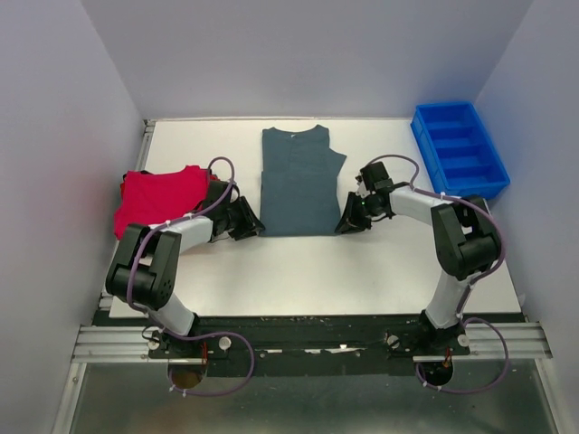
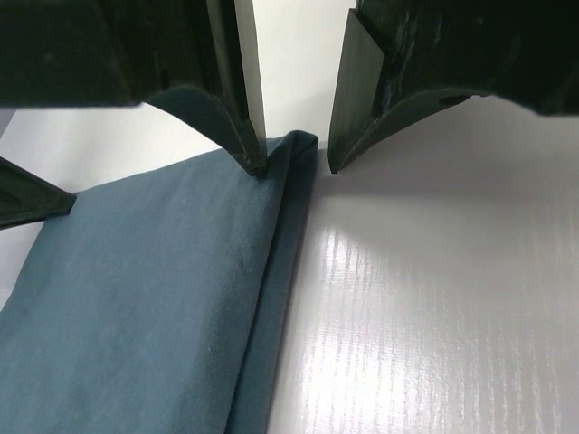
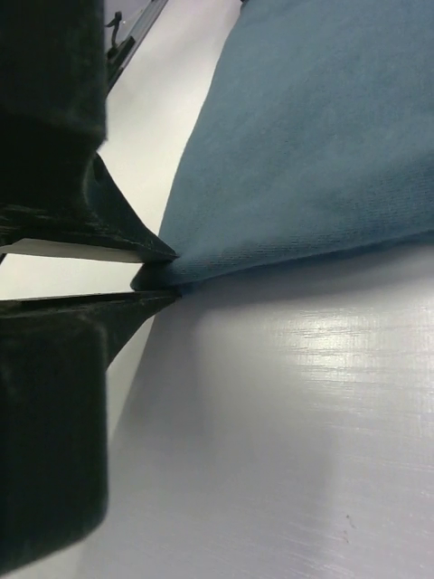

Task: Fold and stack the t-shirts
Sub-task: Grab one side of the 2/3 rectangular tshirt with both arms

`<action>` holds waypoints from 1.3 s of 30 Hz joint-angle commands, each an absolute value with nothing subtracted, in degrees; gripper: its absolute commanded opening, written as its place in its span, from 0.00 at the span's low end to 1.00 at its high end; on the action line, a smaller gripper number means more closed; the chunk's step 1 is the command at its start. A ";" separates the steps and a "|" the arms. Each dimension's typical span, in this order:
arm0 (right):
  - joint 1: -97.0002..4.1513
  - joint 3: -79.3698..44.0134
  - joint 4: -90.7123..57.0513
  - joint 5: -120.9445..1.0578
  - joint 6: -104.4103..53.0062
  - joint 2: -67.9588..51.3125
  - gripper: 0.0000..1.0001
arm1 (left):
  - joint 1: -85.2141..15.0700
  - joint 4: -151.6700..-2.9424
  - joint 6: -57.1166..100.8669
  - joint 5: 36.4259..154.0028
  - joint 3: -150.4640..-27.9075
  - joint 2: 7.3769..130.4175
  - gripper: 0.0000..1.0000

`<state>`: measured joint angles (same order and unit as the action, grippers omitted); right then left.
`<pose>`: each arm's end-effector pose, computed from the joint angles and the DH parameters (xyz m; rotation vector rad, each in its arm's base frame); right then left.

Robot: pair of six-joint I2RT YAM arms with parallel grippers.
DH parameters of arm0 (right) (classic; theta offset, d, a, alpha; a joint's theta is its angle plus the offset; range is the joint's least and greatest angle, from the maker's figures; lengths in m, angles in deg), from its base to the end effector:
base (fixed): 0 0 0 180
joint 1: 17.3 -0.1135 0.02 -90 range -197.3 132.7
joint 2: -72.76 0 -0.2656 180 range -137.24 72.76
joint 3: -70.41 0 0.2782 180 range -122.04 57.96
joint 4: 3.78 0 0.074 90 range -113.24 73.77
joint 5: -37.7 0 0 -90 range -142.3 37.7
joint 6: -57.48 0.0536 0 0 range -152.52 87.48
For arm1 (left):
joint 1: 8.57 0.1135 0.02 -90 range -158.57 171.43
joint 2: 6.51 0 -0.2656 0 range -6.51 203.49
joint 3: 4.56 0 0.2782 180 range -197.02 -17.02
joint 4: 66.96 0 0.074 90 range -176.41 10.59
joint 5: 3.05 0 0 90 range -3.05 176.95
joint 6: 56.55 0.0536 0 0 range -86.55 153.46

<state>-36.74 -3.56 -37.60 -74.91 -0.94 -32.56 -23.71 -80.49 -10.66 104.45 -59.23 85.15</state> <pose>0.3511 0.1458 0.1129 0.1747 2.8154 0.7756 0.3138 -0.1016 0.1150 -0.5061 2.5275 -0.8009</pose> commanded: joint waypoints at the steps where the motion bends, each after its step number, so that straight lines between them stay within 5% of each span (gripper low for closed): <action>1: -37.16 -3.13 -36.71 -74.54 -1.67 -34.21 0.23 | -24.22 -80.99 -10.14 106.46 -58.76 87.09 0.49; 14: -37.51 -3.39 -36.54 -75.15 -2.11 -33.85 0.06 | -26.67 -83.37 -10.57 104.62 -60.35 89.64 0.47; 17: -37.78 -3.57 -36.98 -75.07 -2.28 -33.42 0.01 | -27.47 -81.61 -10.84 103.48 -60.61 90.08 0.30; 19: -37.78 -3.39 -37.59 -73.93 -2.20 -31.93 0.01 | -27.64 -82.74 -10.14 102.08 -61.75 89.56 0.02; 20: -37.78 -2.96 -37.85 -73.31 -2.02 -30.44 0.01 | -27.64 -84.14 -10.05 100.77 -62.10 88.69 0.00; 39: -38.57 9.36 -53.59 -70.33 -3.86 10.61 0.01 | -34.94 -105.42 -12.95 99.61 -58.93 53.17 0.00</action>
